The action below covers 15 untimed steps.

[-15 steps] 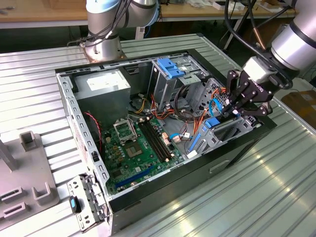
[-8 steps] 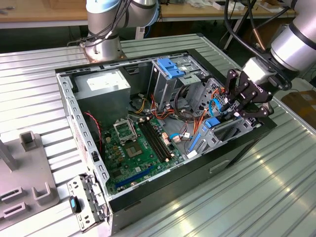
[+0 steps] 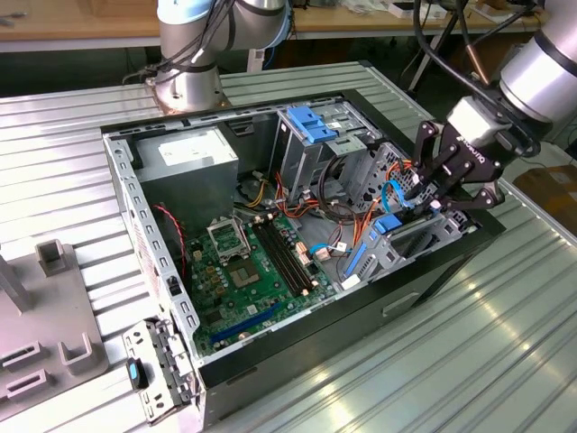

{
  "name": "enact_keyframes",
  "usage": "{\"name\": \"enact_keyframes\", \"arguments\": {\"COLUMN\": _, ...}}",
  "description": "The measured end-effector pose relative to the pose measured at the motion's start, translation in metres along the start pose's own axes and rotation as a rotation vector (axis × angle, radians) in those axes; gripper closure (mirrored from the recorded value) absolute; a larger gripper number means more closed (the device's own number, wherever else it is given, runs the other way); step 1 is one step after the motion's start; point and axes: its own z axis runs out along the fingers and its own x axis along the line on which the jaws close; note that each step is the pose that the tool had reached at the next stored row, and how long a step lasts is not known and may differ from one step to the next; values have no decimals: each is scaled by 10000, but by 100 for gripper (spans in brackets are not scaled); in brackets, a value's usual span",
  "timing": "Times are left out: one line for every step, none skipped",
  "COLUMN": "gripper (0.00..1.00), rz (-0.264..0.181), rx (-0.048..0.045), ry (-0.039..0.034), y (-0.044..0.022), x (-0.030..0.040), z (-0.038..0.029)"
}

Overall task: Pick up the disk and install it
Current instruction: 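Insert the first disk wire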

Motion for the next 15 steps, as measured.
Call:
{"name": "enact_keyframes", "arguments": {"gripper": 71, "rz": 0, "rx": 1, "ry": -1, "y": 4, "x": -5, "z": -36}}
{"name": "enact_keyframes", "arguments": {"gripper": 71, "rz": 0, "rx": 2, "ry": -1, "y": 6, "x": -8, "z": -54}}
{"name": "enact_keyframes", "arguments": {"gripper": 71, "rz": -1, "rx": 3, "ry": 0, "y": 8, "x": -11, "z": -74}}
{"name": "enact_keyframes", "arguments": {"gripper": 71, "rz": -1, "rx": 8, "ry": -1, "y": 11, "x": -16, "z": -110}}
{"name": "enact_keyframes", "arguments": {"gripper": 71, "rz": -1, "rx": 12, "ry": 0, "y": 15, "x": -20, "z": -140}}
{"name": "enact_keyframes", "arguments": {"gripper": 71, "rz": -3, "rx": 15, "ry": 0, "y": 17, "x": -24, "z": -167}}
{"name": "enact_keyframes", "arguments": {"gripper": 71, "rz": -3, "rx": 22, "ry": -1, "y": 22, "x": -30, "z": -210}}
{"name": "enact_keyframes", "arguments": {"gripper": 71, "rz": -4, "rx": 27, "ry": 1, "y": 26, "x": -35, "z": -243}}
{"name": "enact_keyframes", "arguments": {"gripper": 71, "rz": -5, "rx": 34, "ry": 0, "y": 29, "x": -39, "z": -276}}
{"name": "enact_keyframes", "arguments": {"gripper": 71, "rz": -5, "rx": 40, "ry": 1, "y": 31, "x": -42, "z": -295}}
{"name": "enact_keyframes", "arguments": {"gripper": 71, "rz": -7, "rx": 49, "ry": 1, "y": 33, "x": -44, "z": -310}}
{"name": "enact_keyframes", "arguments": {"gripper": 71, "rz": -9, "rx": 67, "ry": -2, "y": 33, "x": -45, "z": -315}}
{"name": "enact_keyframes", "arguments": {"gripper": 71, "rz": -13, "rx": 106, "ry": 1, "y": 42, "x": -46, "z": -315}}
{"name": "enact_keyframes", "arguments": {"gripper": 71, "rz": -41, "rx": 294, "ry": 8, "y": 78, "x": -46, "z": -312}}
{"name": "enact_keyframes", "arguments": {"gripper": 71, "rz": -59, "rx": 418, "ry": 13, "y": 97, "x": -47, "z": -310}}
